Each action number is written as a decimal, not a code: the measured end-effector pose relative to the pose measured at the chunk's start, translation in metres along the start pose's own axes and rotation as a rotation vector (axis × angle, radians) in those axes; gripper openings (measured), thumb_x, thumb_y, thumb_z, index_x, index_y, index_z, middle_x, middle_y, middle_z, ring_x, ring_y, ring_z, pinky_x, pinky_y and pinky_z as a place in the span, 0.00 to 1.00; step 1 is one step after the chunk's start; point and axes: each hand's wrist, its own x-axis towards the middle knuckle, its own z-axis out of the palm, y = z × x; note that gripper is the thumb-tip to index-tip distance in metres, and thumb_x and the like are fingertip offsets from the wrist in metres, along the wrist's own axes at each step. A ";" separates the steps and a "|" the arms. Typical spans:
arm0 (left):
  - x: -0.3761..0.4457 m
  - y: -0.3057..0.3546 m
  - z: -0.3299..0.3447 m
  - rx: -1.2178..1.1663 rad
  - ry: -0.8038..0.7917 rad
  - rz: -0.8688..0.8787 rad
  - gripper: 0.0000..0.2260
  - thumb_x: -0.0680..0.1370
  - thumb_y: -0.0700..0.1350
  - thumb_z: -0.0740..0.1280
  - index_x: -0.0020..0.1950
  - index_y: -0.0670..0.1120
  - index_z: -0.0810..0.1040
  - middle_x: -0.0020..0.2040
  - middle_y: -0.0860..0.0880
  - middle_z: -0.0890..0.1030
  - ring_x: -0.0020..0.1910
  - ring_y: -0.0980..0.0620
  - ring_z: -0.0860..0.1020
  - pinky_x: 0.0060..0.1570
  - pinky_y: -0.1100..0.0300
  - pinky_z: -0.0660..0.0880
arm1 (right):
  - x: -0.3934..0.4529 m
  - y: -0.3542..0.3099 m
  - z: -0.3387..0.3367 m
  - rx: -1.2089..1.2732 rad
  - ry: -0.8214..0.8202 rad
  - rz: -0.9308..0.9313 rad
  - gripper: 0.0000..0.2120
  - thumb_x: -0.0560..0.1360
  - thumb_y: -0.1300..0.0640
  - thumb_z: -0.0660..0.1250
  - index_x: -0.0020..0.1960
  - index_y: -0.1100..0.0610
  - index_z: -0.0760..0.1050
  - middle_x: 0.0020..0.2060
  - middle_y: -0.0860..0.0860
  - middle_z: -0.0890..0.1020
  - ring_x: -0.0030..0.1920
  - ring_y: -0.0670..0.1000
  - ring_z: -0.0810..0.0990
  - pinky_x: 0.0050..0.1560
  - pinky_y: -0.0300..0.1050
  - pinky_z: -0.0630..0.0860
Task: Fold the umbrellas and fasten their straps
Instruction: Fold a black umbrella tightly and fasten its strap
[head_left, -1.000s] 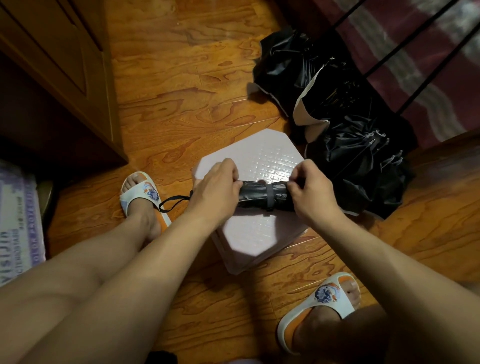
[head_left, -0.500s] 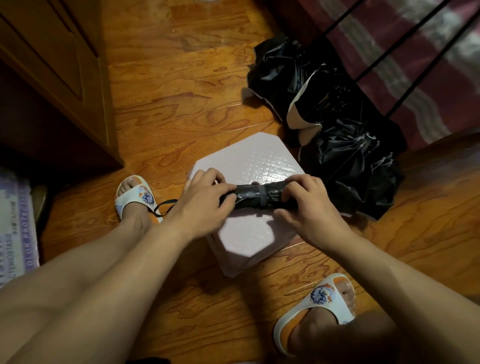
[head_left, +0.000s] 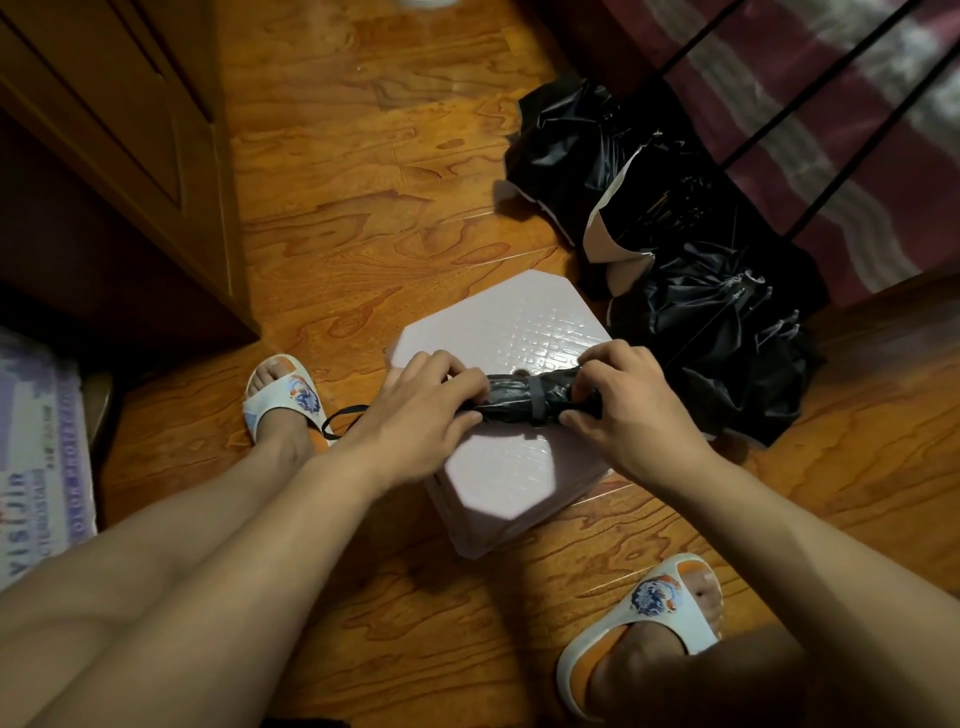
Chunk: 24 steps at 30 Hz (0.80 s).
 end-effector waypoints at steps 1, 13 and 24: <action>0.000 0.001 0.000 0.009 -0.001 -0.012 0.05 0.82 0.53 0.63 0.58 0.57 0.70 0.58 0.55 0.70 0.59 0.50 0.67 0.56 0.52 0.63 | 0.000 -0.001 0.001 -0.002 -0.021 -0.014 0.09 0.74 0.48 0.74 0.48 0.48 0.75 0.63 0.47 0.72 0.64 0.51 0.66 0.62 0.53 0.74; 0.006 0.029 0.013 -0.062 0.099 -0.341 0.09 0.86 0.52 0.52 0.50 0.51 0.68 0.50 0.53 0.71 0.52 0.51 0.67 0.60 0.51 0.61 | 0.006 -0.009 0.008 0.300 0.027 0.319 0.11 0.82 0.55 0.65 0.41 0.53 0.76 0.45 0.49 0.76 0.47 0.48 0.75 0.42 0.40 0.68; 0.019 0.038 0.012 0.029 0.095 -0.419 0.07 0.87 0.49 0.52 0.50 0.49 0.64 0.47 0.52 0.68 0.54 0.45 0.73 0.50 0.50 0.59 | 0.016 -0.014 0.013 0.095 0.073 0.369 0.16 0.82 0.49 0.63 0.38 0.54 0.71 0.37 0.49 0.71 0.39 0.52 0.74 0.37 0.44 0.65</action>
